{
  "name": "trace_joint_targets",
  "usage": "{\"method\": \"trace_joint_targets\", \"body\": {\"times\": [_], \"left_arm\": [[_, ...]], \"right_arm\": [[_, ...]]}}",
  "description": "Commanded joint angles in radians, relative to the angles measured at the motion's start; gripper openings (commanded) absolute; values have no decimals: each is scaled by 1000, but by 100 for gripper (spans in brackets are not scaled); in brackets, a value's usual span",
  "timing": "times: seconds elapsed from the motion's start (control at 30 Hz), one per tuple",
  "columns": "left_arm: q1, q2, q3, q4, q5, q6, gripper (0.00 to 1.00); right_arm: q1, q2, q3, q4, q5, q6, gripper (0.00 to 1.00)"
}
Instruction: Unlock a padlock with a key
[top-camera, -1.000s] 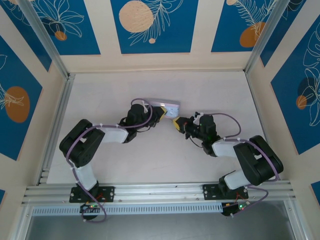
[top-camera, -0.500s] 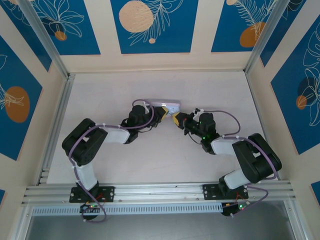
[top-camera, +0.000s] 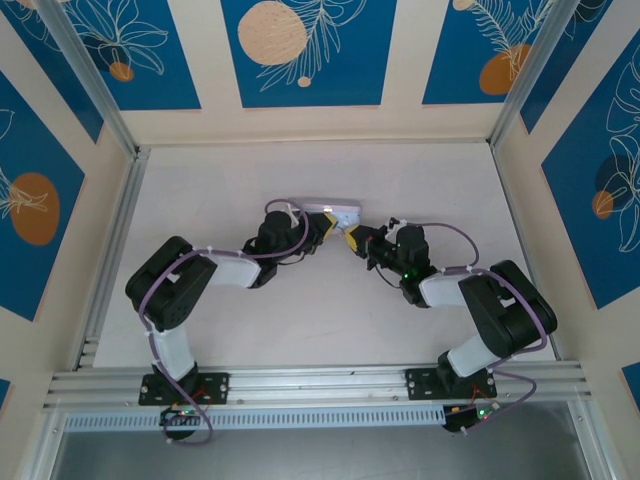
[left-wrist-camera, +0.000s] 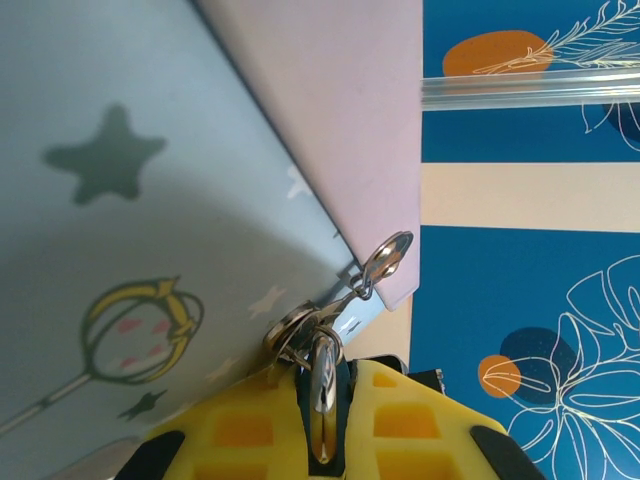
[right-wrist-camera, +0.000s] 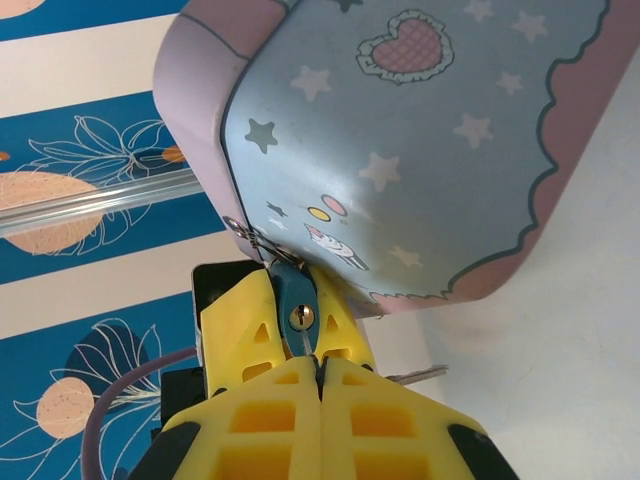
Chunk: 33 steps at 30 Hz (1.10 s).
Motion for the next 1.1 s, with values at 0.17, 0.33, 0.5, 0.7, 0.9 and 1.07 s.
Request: {"method": "trace_joint_targets", "body": {"times": [0.17,0.33,0.5,0.7,0.9,1.07], "left_arm": [[-9,6,11,49,-8,-12,0],[-9,6,10,49,-7,-12,0],[-9,6,10,48,-8,-10,0],[-9,9,11,48,-4,-11,0],[-11,12,13,51,-2,-10,0],[-10,13,13,52,0,-12,0]], "right_arm": [[-1,27,29,26,24,15,0],[-6,34,38,28,19,15,0],[-10,34,49,21,11,10,0],[-13,40,57,16,8,8,0],[-12,57,69,24,0,10,0],[-11,72,79,34,-2,17,0]]}}
